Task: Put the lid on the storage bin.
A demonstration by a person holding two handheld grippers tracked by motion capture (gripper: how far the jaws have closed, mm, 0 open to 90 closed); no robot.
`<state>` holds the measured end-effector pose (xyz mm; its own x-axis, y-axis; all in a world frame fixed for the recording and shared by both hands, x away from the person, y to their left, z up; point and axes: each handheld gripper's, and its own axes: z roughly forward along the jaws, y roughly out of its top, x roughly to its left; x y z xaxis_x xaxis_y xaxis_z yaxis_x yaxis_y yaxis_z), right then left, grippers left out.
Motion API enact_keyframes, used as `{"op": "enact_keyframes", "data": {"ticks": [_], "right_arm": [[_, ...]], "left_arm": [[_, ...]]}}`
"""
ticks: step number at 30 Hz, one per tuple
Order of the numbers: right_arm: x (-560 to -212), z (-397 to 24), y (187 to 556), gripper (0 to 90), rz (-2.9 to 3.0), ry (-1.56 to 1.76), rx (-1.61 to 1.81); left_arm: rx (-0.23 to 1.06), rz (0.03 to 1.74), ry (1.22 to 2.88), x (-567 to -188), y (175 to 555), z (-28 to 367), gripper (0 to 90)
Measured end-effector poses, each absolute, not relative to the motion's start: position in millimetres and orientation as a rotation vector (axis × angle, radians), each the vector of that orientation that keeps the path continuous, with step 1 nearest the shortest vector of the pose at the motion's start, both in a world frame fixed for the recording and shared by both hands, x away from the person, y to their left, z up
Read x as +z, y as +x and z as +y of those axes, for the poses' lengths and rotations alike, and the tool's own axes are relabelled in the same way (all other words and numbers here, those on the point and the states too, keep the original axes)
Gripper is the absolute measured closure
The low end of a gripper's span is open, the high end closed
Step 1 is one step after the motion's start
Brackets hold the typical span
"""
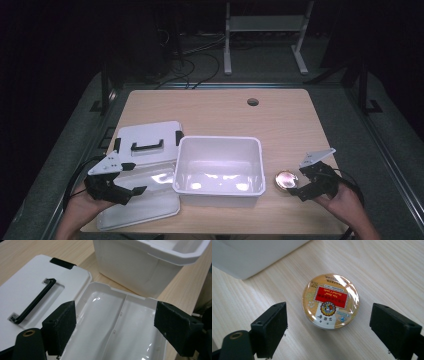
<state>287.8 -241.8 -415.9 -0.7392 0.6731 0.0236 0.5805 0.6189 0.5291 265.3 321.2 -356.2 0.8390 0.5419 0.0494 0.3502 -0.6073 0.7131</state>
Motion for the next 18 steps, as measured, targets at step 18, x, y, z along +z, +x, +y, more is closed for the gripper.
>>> {"op": "enact_keyframes", "data": {"ticks": [18], "right_arm": [[-427, -214, 313, 13.5, 2.789, 0.968, 0.495]], "left_arm": [[0.328, 0.629, 2.328, -363, 287, 309, 14.2]]}}
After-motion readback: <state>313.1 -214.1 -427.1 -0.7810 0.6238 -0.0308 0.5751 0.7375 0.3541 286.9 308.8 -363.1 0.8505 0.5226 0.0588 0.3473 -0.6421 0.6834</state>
